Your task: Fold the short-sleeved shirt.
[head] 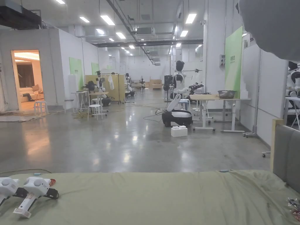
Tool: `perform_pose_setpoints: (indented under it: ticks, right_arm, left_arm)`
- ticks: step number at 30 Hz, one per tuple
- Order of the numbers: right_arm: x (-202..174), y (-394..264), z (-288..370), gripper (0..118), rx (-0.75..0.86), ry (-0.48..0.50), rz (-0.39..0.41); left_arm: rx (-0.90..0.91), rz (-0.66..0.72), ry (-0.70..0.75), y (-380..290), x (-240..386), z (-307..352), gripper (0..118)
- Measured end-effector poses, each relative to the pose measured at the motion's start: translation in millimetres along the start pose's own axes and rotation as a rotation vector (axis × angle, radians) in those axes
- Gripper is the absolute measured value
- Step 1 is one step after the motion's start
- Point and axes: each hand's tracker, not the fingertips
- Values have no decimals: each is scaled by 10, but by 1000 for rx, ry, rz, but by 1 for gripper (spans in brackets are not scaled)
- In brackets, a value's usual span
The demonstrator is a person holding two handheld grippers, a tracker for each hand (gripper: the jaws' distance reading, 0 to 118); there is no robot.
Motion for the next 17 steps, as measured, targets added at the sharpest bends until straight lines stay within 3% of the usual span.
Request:
perform_pose_setpoints:
  ticks: [2,3,4,7,9,11,17]
  right_arm:
    - [93,-35,55,118,59,147,6]
    - [69,-30,72,118,77,129,6]
    - [16,-20,96,118,90,65,37]
    - [-155,-13,99,118,113,-121,240]
    - [-195,-15,100,118,120,-192,306]
    - [-201,-20,98,118,128,-194,327]
    - [-169,-7,104,118,124,-171,292]
  left_arm:
    - [25,11,-36,-62,-10,1,118]
    - [34,22,-54,-80,-16,-1,118]
    - [21,36,-62,-83,-20,-9,118]
    - [8,50,-49,-106,-10,-28,118]
    - [7,42,-33,-101,-6,-35,118]
    - [11,40,-26,-97,-8,-35,118]
    - [-1,52,-8,-134,-21,-81,118]
